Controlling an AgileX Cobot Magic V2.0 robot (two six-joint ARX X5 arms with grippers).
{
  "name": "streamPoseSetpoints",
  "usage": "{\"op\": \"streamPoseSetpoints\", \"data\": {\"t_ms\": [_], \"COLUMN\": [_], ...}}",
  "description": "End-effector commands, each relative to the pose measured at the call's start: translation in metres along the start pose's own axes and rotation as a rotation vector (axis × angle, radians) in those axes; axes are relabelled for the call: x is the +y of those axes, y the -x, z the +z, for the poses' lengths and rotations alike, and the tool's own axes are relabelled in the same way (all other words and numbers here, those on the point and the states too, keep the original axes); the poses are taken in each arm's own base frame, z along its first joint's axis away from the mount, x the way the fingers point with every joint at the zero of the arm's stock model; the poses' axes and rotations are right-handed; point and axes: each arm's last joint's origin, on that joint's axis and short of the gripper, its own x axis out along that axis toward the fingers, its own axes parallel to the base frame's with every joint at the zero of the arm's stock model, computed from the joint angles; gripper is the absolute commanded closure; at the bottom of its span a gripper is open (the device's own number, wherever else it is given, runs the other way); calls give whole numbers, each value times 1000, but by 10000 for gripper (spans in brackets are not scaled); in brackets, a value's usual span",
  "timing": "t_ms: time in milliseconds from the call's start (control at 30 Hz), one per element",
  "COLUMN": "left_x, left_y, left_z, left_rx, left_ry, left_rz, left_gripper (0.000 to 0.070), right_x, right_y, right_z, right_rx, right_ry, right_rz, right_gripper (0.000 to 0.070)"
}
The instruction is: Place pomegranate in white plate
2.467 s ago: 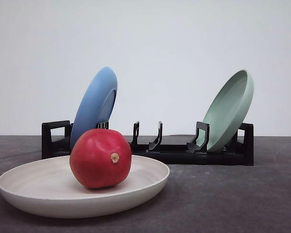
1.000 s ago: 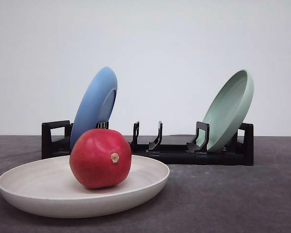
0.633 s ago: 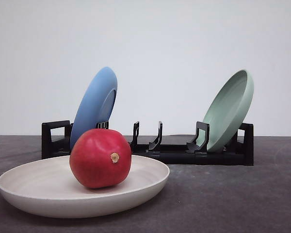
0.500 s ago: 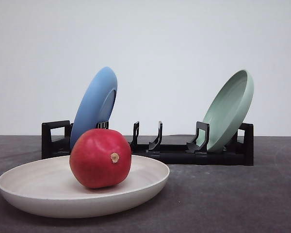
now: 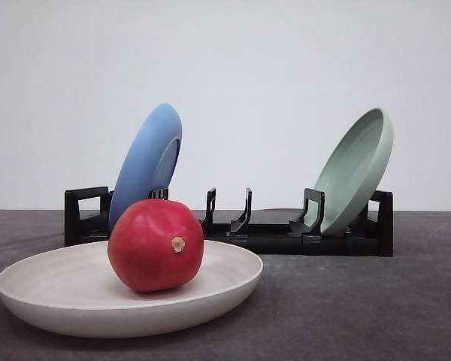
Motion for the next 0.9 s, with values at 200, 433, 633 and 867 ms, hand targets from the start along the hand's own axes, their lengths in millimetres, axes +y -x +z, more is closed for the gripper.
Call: {"op": "streamPoseSetpoints", "data": {"t_ms": [200,433,633,867], "left_x": [0,0,0,0], "left_y": [-1,-1,-1,-1], "left_z": [-3,-3,-3,-3], "left_rx": [12,12,12,12], "left_ry": [-1,-1,-1,-1], "left_rz": [3,3,3,3], "left_gripper": [700,700,700,700], "right_x": [0,0,0,0], "right_y": [0,0,0,0], "right_z": [0,0,0,0], "right_rx": [-9,-9,-9,-9], "right_ry": [-10,-10,-10,-10], "right_rz": [-3,-3,-3,-3], "right_gripper": [700,700,700,700]}}
